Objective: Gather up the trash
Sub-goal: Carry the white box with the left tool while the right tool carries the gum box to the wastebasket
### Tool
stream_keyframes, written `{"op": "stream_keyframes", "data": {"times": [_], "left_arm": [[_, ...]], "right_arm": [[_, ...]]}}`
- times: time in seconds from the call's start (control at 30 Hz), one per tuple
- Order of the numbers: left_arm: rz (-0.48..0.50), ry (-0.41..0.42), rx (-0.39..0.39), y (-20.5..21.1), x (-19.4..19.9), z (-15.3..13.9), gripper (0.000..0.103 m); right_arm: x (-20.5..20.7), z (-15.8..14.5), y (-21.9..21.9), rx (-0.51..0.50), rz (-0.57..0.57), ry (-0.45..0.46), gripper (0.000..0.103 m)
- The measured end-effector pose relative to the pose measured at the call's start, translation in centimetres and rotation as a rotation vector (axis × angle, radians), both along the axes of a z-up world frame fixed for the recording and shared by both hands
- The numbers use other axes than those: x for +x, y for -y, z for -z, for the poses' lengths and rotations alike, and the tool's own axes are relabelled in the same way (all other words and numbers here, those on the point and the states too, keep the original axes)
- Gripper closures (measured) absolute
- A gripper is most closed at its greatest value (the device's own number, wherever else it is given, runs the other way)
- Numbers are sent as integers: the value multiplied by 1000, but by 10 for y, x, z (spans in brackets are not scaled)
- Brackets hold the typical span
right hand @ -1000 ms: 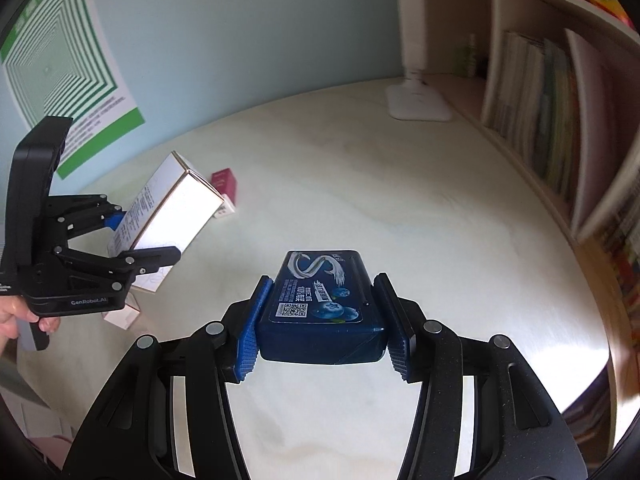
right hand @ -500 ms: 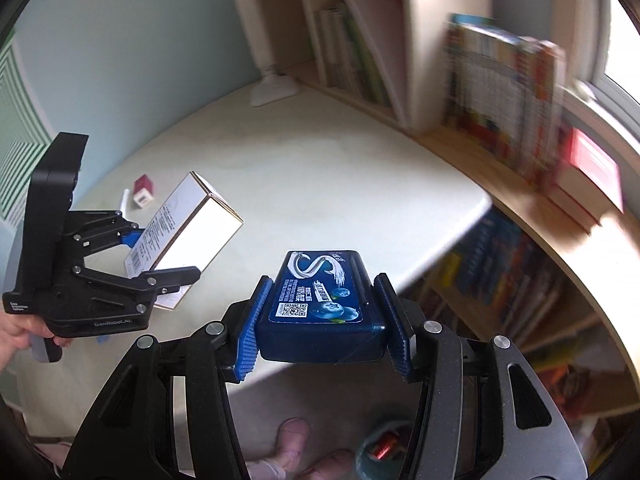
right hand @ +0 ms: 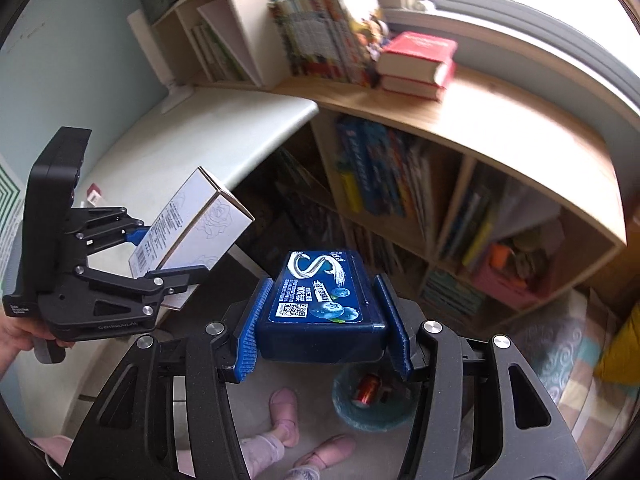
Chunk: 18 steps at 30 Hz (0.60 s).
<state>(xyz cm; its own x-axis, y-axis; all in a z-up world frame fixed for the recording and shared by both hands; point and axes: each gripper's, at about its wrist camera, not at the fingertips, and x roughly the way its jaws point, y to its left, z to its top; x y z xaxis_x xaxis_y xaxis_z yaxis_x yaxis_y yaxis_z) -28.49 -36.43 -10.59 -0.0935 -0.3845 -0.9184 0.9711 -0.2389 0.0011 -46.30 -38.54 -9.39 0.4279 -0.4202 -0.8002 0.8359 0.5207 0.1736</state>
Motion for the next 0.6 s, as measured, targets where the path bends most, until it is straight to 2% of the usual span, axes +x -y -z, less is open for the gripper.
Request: {"op": "stream_keyframes", "data": {"times": [0.3,0.6], "left_arm": [[90,16,88,-4,-72,39,56],[158,46,152,-4,-114,72,56]], "right_arm": [[-70,39,-21,84,90,7,50],[-107,80,-33,161,150,26,50]]}}
